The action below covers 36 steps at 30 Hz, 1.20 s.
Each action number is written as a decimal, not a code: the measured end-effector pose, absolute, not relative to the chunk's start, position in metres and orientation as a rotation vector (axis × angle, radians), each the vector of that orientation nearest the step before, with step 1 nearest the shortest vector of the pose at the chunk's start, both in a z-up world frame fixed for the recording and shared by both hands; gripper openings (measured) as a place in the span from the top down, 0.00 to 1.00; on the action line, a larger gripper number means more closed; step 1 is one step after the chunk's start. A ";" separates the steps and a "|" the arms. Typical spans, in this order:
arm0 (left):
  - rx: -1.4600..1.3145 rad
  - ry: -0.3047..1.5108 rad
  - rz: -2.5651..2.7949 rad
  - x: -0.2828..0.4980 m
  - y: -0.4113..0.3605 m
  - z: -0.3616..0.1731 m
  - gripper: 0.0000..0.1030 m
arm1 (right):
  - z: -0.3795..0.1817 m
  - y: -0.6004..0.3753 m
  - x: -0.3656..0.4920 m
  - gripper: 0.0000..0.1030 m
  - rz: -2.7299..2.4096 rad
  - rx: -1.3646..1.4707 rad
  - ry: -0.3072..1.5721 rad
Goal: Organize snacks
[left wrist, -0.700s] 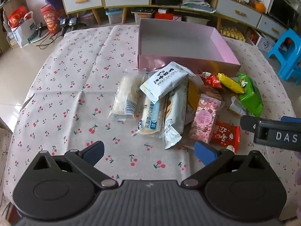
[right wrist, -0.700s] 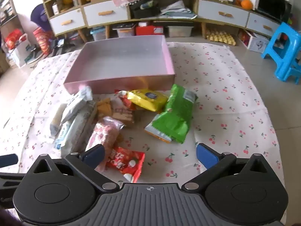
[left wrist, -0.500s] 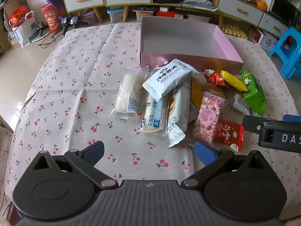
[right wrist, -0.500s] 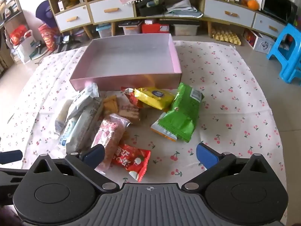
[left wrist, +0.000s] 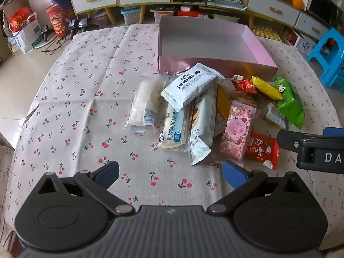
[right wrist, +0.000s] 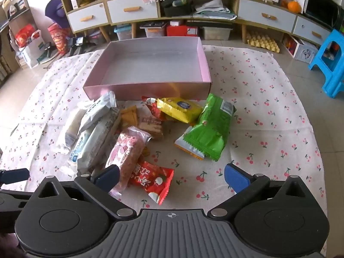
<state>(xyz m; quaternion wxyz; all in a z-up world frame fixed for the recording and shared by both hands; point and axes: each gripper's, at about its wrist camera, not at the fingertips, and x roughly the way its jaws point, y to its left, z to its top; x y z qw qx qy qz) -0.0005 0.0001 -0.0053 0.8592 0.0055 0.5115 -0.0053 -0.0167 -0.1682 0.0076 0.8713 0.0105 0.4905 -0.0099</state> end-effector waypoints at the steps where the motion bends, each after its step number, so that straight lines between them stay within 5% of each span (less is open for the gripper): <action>1: 0.009 1.076 -0.012 0.000 0.000 -0.005 0.00 | 0.007 -0.168 -0.017 0.00 -0.020 0.023 1.026; 36: -0.001 1.093 -0.023 -0.001 -0.001 -0.008 0.00 | 0.004 -0.169 -0.018 0.00 -0.016 0.031 1.033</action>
